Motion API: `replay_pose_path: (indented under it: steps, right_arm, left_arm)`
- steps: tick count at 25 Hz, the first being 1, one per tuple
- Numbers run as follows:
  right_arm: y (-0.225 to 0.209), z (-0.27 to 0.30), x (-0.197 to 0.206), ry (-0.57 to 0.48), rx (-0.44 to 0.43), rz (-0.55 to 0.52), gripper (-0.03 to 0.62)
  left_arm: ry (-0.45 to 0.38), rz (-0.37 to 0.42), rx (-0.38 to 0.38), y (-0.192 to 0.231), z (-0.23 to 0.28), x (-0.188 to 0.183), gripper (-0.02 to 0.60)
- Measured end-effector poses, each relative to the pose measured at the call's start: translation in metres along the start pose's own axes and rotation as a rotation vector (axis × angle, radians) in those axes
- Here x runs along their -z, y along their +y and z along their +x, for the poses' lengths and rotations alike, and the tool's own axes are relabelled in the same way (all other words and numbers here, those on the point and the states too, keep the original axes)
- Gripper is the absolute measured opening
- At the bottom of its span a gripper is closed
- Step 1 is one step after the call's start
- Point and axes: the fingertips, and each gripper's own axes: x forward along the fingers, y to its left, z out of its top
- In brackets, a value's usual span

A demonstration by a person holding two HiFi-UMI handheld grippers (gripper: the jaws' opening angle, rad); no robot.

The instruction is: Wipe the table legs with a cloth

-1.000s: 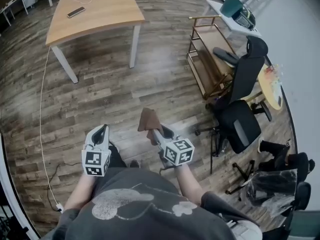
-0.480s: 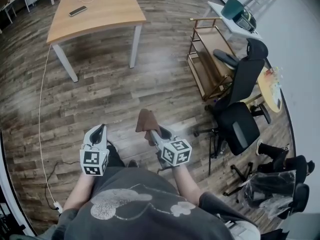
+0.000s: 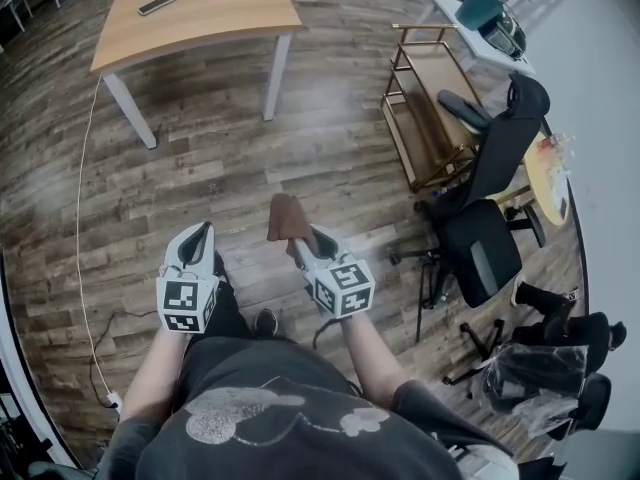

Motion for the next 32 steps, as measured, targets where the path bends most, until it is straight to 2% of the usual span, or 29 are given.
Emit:
replay_pose_path:
  steps: [12, 17, 24, 32]
  right_arm:
    - [-0.029, 0.099, -0.058, 0.01, 0.1, 0.034, 0.084]
    - [-0.042, 0.138, -0.085, 0.012, 0.142, 0.075, 0.086]
    - [-0.056, 0.182, -0.112, 0.031, 0.195, 0.056, 0.086]
    - [-0.119, 0.213, -0.128, 0.026, 0.225, 0.088, 0.086]
  left_arm:
    - [-0.021, 0.029, 0.062, 0.081, 0.096, -0.044, 0.018]
    - [-0.017, -0.004, 0.087, 0.119, 0.132, -0.058, 0.018]
    - [-0.03, -0.003, 0.125, 0.165, 0.176, -0.077, 0.018]
    - [-0.004, -0.016, 0.114, 0.168, 0.234, -0.083, 0.018]
